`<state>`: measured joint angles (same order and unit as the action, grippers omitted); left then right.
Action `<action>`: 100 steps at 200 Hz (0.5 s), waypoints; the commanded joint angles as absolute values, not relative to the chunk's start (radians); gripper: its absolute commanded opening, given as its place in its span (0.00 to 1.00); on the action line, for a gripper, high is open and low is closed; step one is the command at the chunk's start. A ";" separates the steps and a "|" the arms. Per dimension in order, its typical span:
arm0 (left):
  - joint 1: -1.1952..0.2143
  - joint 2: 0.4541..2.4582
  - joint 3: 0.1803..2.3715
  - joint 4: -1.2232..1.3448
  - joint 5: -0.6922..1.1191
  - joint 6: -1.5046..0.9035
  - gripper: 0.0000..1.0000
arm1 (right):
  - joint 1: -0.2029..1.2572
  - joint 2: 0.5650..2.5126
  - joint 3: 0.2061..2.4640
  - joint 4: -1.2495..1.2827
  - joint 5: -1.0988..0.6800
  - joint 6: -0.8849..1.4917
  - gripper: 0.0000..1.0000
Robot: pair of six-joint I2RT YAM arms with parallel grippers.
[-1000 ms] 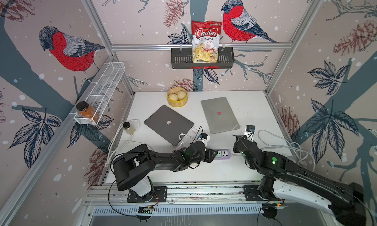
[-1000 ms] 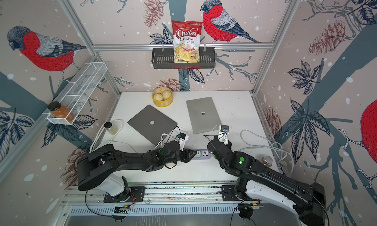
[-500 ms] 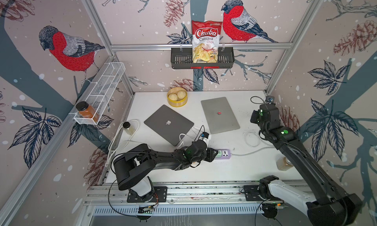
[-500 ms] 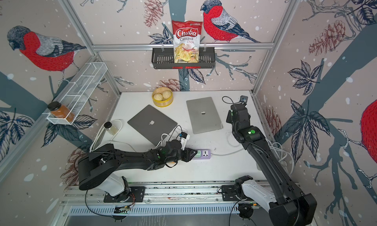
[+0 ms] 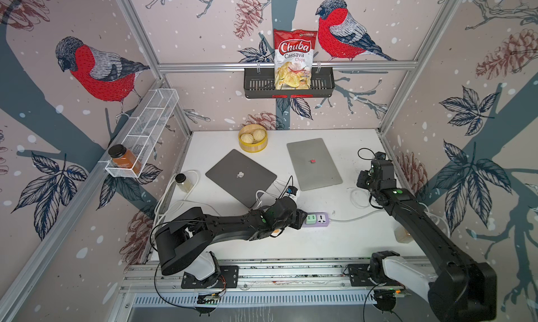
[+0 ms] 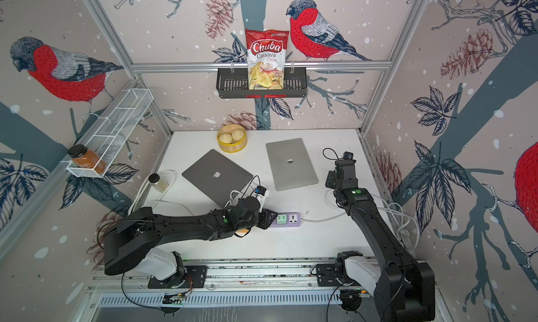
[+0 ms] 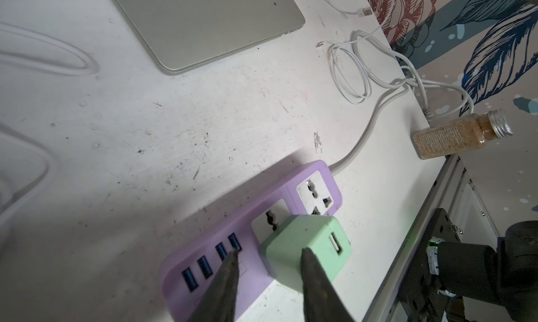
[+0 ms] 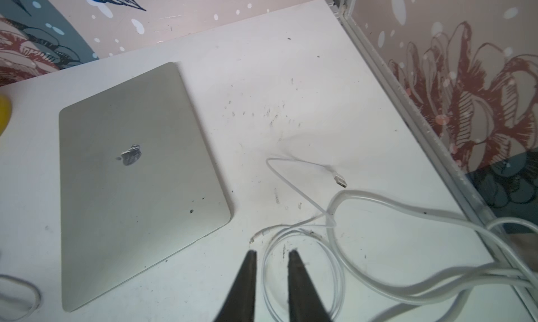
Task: Unplug the laptop charger
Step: Place the charging cable at the center of the board.
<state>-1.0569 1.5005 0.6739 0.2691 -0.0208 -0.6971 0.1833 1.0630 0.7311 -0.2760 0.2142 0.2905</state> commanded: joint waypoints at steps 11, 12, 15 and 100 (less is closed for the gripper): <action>-1.056 1.466 0.679 0.225 -0.064 -0.668 0.38 | 0.340 1.017 0.694 -0.217 0.189 0.360 0.54; -1.056 1.465 0.680 0.224 -0.064 -0.668 0.38 | 0.349 1.015 0.694 -0.217 0.194 0.362 0.54; -1.056 1.464 0.682 0.219 -0.064 -0.666 0.38 | 0.373 1.011 0.692 -0.222 0.208 0.369 0.55; -1.016 1.466 0.581 0.224 -0.037 -0.694 0.41 | 1.042 1.011 0.561 -0.235 0.545 0.726 0.70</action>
<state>-1.0290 1.4612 0.5919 0.2165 -0.0513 -0.6960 0.9340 0.9833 0.5621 -0.2409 0.3893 0.5804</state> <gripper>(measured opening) 0.409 0.710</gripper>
